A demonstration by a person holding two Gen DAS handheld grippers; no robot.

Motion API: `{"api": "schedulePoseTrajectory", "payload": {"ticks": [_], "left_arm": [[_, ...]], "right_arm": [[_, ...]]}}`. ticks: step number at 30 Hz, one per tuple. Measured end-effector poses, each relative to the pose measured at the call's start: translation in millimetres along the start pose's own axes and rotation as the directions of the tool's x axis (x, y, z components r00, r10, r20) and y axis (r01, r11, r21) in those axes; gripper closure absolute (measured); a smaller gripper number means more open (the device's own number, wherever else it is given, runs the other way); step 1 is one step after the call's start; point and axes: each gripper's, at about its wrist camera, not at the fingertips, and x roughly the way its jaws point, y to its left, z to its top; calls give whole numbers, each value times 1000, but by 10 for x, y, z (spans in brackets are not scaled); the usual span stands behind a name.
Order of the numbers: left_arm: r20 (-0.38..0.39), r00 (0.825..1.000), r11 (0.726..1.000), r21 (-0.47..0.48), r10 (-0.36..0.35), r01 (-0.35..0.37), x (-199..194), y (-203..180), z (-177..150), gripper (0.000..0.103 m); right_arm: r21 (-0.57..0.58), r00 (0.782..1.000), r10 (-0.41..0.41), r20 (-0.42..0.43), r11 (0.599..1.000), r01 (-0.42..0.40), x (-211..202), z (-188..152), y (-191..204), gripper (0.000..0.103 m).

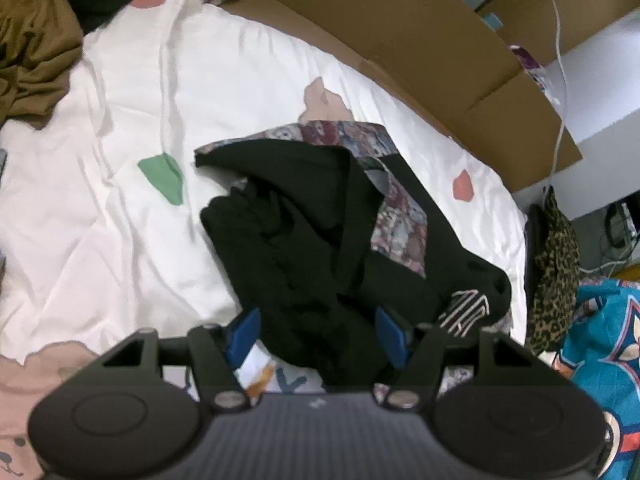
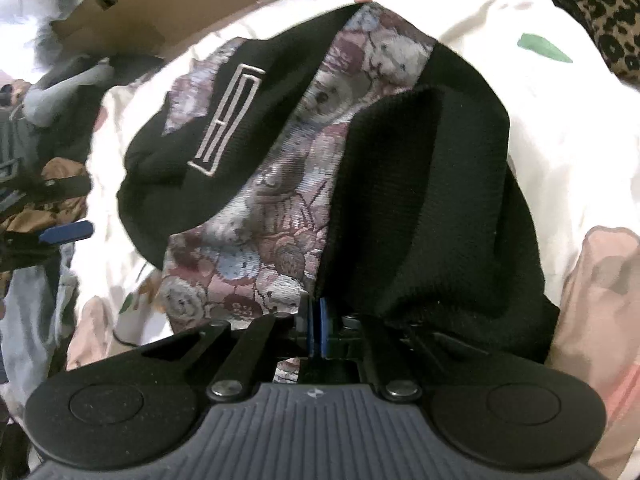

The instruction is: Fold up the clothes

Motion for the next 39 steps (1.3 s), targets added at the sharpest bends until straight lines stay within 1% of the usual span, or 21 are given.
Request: {"api": "schedulePoseTrajectory", "payload": {"ticks": [2,8,13,16,20,24,27,32,39], "left_arm": [[-4,1000,1000,8,5,-5,10,-34,-23,36],[-9,998,998,22,57,-57,-2,-129,-63,36],[11,996,995,38,94,-94,-51,-213,-60,36],[15,993,992,43,115,-115,-43,-269,-36,36],[22,992,992,42,122,-123,-13,-378,18,36],[29,993,992,57,114,-116,23,-515,64,34],[38,993,992,63,109,-111,53,-583,92,33],[45,994,994,42,103,-105,119,-595,123,33],[32,991,991,29,132,-133,237,-554,105,33]], "right_arm": [[-5,1000,10,9,1000,-10,-74,6,-6,102],[16,998,53,44,998,-54,-279,69,-27,102],[-22,993,83,81,996,-82,-552,130,-93,102],[-27,991,86,105,996,-84,-752,131,-266,102],[5,988,53,142,998,-55,-965,154,-569,102],[73,985,24,169,997,-36,-1079,148,-846,102],[75,985,9,172,997,-22,-1136,91,-978,102],[102,985,-50,168,994,33,-1192,40,-1229,102],[147,979,-134,153,983,112,-1235,-13,-1591,102]]}}
